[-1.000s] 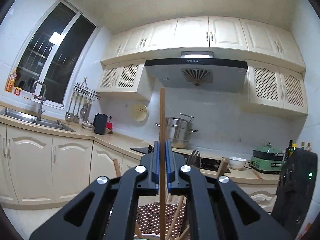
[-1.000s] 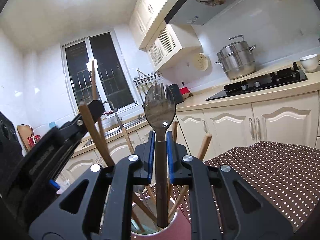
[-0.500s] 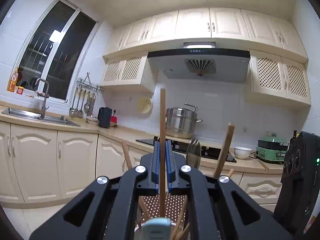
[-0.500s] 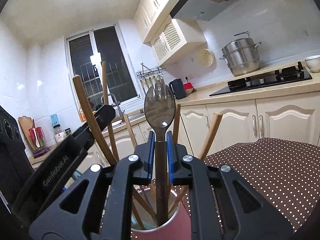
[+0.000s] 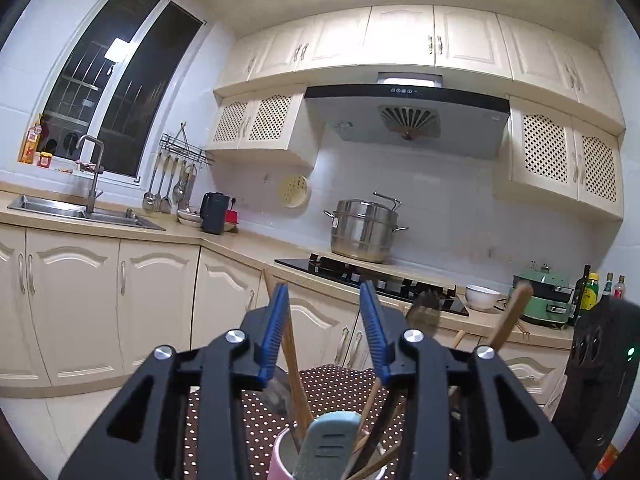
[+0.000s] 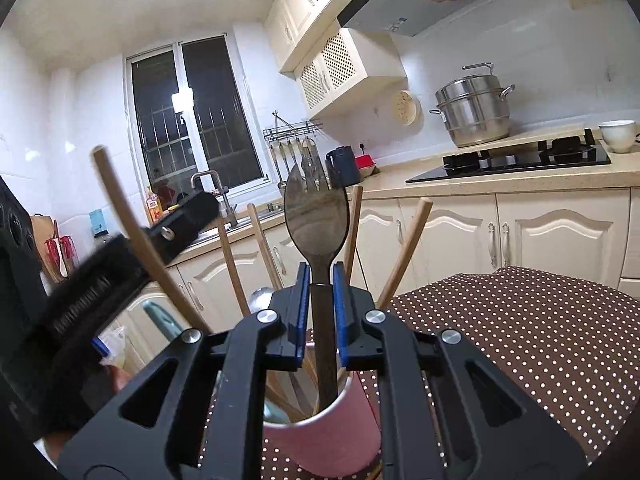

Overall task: Organize utensils
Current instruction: 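Open both tools and withdraw them from the pink cup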

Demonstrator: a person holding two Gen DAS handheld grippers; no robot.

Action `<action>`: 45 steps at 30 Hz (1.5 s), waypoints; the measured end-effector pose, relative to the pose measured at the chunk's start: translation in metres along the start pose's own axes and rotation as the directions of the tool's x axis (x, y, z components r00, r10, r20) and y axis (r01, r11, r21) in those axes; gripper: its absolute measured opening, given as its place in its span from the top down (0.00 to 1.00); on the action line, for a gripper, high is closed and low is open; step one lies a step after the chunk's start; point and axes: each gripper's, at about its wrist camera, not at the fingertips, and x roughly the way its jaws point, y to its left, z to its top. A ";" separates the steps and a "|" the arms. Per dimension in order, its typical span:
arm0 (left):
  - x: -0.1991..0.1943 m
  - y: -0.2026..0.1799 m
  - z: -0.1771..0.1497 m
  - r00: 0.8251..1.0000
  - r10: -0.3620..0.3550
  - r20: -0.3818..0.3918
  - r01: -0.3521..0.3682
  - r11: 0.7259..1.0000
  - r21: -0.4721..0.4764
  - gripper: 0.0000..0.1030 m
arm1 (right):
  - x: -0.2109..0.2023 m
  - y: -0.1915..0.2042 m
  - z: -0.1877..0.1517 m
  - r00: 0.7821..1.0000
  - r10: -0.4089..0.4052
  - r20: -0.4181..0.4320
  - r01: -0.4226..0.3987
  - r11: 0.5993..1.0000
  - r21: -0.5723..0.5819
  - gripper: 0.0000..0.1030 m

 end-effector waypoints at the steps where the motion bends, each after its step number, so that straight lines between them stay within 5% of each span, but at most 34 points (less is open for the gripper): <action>1: -0.003 0.000 0.003 1.000 0.017 0.000 -0.017 1.000 0.008 0.64 | -0.002 0.001 -0.001 1.000 -0.003 -0.002 0.003 1.000 0.001 0.88; 14: -0.024 0.016 0.014 0.987 0.119 -0.106 -0.116 0.993 0.033 0.55 | -0.018 0.018 -0.008 0.997 -0.064 -0.041 0.062 0.997 -0.040 0.88; 36: -0.103 0.014 0.031 0.971 0.189 -0.147 -0.176 0.979 0.101 0.46 | -0.094 0.058 0.018 0.990 -0.143 0.015 0.143 0.987 -0.067 0.88; 39: -0.113 0.010 0.029 0.969 0.191 -0.155 -0.174 0.978 0.118 0.39 | -0.104 0.059 0.015 0.987 -0.160 0.012 0.161 0.985 -0.063 0.87; 45: -0.124 0.002 0.021 0.965 0.179 -0.191 -0.153 0.978 0.141 0.35 | -0.121 0.051 0.004 0.980 -0.196 -0.023 0.196 0.980 -0.018 0.56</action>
